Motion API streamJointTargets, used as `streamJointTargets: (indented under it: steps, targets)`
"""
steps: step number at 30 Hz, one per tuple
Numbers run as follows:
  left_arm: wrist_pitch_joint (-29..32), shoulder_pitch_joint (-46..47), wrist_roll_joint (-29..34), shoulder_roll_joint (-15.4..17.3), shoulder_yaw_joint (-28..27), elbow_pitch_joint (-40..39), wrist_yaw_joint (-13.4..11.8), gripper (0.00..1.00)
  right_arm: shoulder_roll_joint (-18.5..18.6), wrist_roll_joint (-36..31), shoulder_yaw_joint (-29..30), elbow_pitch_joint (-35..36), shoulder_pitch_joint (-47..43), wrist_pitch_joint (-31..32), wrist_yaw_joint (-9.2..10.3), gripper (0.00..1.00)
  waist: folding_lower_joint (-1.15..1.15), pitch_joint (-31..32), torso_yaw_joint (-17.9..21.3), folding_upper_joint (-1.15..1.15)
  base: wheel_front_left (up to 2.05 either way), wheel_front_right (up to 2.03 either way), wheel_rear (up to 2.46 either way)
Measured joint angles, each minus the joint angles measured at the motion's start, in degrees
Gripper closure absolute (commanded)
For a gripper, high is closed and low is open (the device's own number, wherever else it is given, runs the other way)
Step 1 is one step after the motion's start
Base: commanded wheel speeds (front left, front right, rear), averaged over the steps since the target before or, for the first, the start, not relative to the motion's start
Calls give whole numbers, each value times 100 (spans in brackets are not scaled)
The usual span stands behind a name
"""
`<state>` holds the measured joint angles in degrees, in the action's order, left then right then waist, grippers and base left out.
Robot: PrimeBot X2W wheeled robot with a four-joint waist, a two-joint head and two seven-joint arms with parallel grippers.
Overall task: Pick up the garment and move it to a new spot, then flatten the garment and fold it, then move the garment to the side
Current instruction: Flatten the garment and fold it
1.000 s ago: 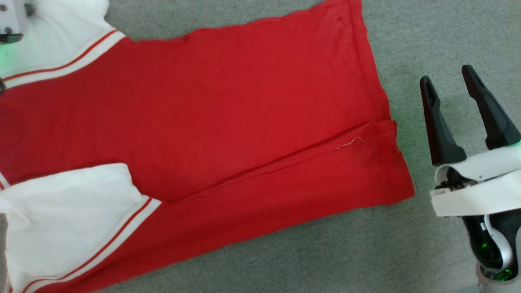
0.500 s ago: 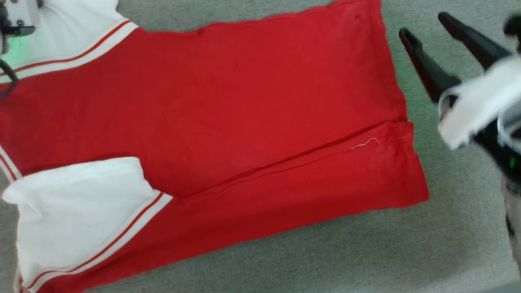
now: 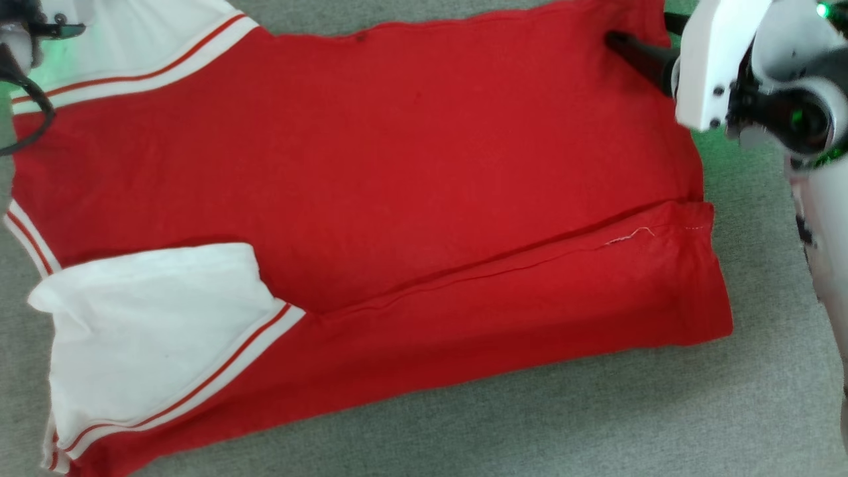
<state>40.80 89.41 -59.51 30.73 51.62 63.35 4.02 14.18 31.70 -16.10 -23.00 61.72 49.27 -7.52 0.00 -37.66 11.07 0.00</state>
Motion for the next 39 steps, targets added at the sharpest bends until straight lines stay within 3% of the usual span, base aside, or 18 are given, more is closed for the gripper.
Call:
streamJointTargets:
  steps: [1, 3, 4, 10, 20, 32, 39]
  targets:
    - [-8, 3, -1, -16, 0, 4, 1, 100, -5, 14, -30, -168, 112, 92, -1, 0, 0, -7, -14, 0, 0, 0, 0]
    - [-51, 4, -14, -46, 0, 24, 3, 100, -36, 57, -49, -452, 272, 290, -1, 73, 0, -14, -41, 0, 0, 0, 0]
    - [-59, 4, -25, -57, 0, 34, 8, 100, -36, 69, -71, -547, 350, 370, -1, 100, 0, -17, -51, 0, 0, 0, 0]
    - [-294, -14, -57, -136, -24, 90, 63, 100, 63, 200, -215, -859, 544, 435, -1, 100, 0, 9, -123, 0, 0, 0, 0]
    - [-600, -194, -121, -178, 14, 1, 277, 100, 509, 365, -563, -861, 389, -146, -2, 100, 0, 412, -324, 0, 0, 0, 0]
    - [-594, -465, -186, 18, 288, -968, 336, 100, 1369, 751, -996, -63, -398, -600, 0, 100, 0, 1283, -728, 0, 0, 0, 0]
    - [-552, -1190, -325, 444, 375, -2000, 276, 100, 1883, 992, -1012, 612, -1232, -672, 0, 100, 0, 1849, -980, 0, 0, 0, 0]
